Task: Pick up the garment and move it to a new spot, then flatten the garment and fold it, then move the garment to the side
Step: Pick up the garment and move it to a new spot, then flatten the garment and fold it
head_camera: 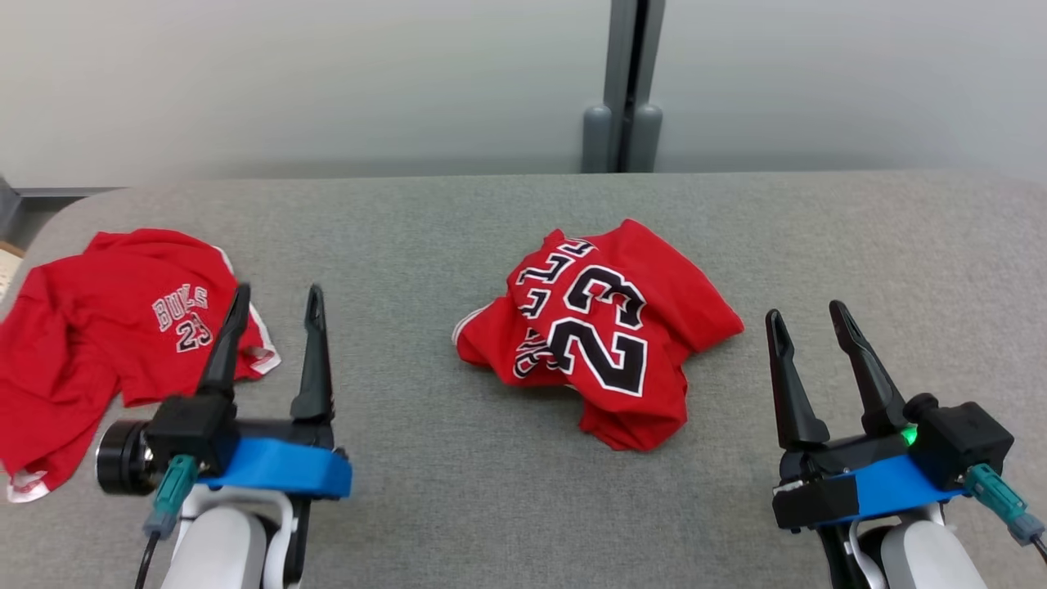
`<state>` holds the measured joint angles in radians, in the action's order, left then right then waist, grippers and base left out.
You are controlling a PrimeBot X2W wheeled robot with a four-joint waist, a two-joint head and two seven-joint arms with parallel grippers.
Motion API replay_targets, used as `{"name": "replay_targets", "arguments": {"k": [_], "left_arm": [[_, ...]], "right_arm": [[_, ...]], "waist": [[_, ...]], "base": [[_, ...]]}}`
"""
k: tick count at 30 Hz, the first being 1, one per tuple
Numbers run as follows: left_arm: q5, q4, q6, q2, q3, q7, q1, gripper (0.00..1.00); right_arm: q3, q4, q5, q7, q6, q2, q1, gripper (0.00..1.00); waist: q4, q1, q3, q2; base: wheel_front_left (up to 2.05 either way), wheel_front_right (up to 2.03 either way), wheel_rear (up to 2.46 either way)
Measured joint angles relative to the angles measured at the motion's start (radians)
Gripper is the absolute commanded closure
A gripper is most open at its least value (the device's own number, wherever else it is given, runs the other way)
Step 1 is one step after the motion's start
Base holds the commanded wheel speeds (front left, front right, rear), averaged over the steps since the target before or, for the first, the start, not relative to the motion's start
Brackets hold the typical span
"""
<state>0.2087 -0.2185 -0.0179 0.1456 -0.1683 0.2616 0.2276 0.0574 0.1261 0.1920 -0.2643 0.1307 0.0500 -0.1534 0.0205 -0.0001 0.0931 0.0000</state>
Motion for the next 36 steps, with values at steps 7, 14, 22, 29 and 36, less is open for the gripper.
{"name": "replay_targets", "arguments": {"k": [7, 14, 22, 29, 36], "left_arm": [[-0.025, -0.02, -0.019, -0.004, 0.056, 0.0, -0.085, 0.0], [-0.038, -0.056, -0.044, -0.021, 0.082, 0.0, -0.129, 0.0], [-0.061, -0.072, -0.059, -0.04, 0.1, 0.0, -0.132, 0.0], [-0.074, -0.072, -0.07, -0.051, 0.119, 0.0, -0.129, 0.0], [-0.087, -0.072, -0.077, -0.059, 0.126, 0.0, -0.123, 0.0]], "right_arm": [[-0.02, 0.025, -0.015, 0.0, 0.0, 0.0, 0.028, 0.0], [-0.038, 0.067, -0.022, 0.0, 0.0, 0.0, 0.056, 0.0], [-0.074, 0.126, -0.03, 0.0, 0.0, 0.0, 0.065, 0.0], [-0.079, 0.145, -0.033, 0.0, 0.0, 0.0, 0.062, 0.0], [-0.079, 0.151, -0.033, 0.0, 0.0, 0.0, 0.058, 0.0]], "waist": [[0.03, 0.0, -0.04, 0.0], [0.035, 0.0, -0.057, 0.0], [0.025, 0.0, -0.063, 0.0], [0.015, 0.0001, -0.056, 0.0], [0.015, 0.0, -0.05, 0.0]], "base": [[0.0, 0.0, 0.0], [0.0, 0.0, 0.0], [0.0, 0.0, 0.0], [0.0, 0.0, 0.0], [0.0, 0.0, 0.0]]}}
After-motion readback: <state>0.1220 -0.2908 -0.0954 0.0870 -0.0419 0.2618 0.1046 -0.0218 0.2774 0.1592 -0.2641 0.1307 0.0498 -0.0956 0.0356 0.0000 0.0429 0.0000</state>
